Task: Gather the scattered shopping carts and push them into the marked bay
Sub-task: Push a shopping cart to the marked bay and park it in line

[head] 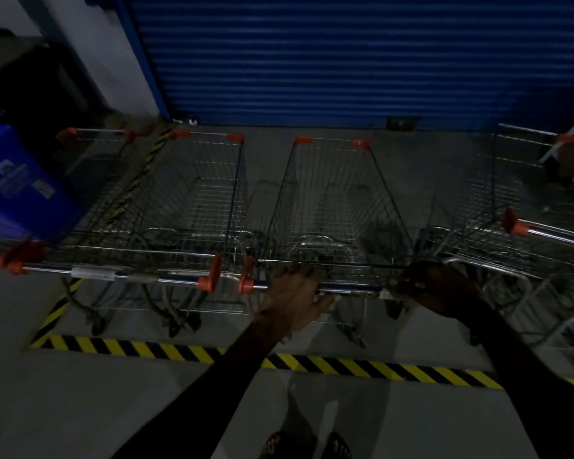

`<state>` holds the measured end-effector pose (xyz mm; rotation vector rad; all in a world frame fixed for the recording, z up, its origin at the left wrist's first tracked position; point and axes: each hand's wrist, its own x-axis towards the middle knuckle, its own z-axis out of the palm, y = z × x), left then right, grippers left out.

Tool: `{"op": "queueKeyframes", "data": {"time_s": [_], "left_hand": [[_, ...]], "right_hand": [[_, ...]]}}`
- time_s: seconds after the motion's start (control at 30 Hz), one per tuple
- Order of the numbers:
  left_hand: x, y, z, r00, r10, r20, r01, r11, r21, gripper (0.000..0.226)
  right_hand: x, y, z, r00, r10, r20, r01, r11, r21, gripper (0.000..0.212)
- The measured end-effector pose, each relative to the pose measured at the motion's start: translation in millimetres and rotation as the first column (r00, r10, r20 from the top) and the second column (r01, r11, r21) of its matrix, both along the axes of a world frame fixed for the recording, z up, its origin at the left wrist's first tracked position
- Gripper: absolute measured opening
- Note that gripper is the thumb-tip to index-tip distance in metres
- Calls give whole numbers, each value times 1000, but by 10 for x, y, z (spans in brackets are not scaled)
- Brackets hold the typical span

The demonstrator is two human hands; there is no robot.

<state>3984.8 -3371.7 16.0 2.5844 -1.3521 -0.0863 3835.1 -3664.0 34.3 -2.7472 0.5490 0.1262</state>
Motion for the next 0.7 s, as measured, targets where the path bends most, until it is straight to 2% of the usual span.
{"op": "queueKeyframes", "data": {"time_s": [0.1,0.17,0.2,0.23,0.3,0.33,0.43,0.53,0.7], "left_hand": [[-163,-36,17,997,-42,66,48,994,-93,50],[-272,-58,21,994,-82,69,92,983,-158,43],[-321,-75,25,993,-98,63,108,978,-176,41],[-378,-93,34,992,-114,50,122,974,-190,38],[-477,-148,14,988,-157,8,155,963,-219,32],[-532,-187,14,984,-179,-25,169,958,-232,31],[-718,-322,1,970,-229,-86,203,950,-239,36],[-917,-485,-30,959,-269,-88,240,939,-247,40],[-1428,-910,-102,932,-339,-128,295,915,-274,38]], "right_hand": [[-145,118,-22,983,-71,170,92,989,-114,47],[-292,215,-96,951,-109,289,161,973,-163,60],[-379,272,-145,940,-138,311,190,971,-144,66],[-468,328,-187,934,-172,315,220,968,-123,62],[-649,476,-237,912,-276,305,310,948,-71,31],[-745,558,-264,885,-330,327,363,931,-44,29],[-1059,743,-340,819,-437,372,469,883,7,39],[-1424,817,-336,778,-548,307,548,831,95,41],[-2148,815,-309,663,-679,315,638,733,237,49]]}}
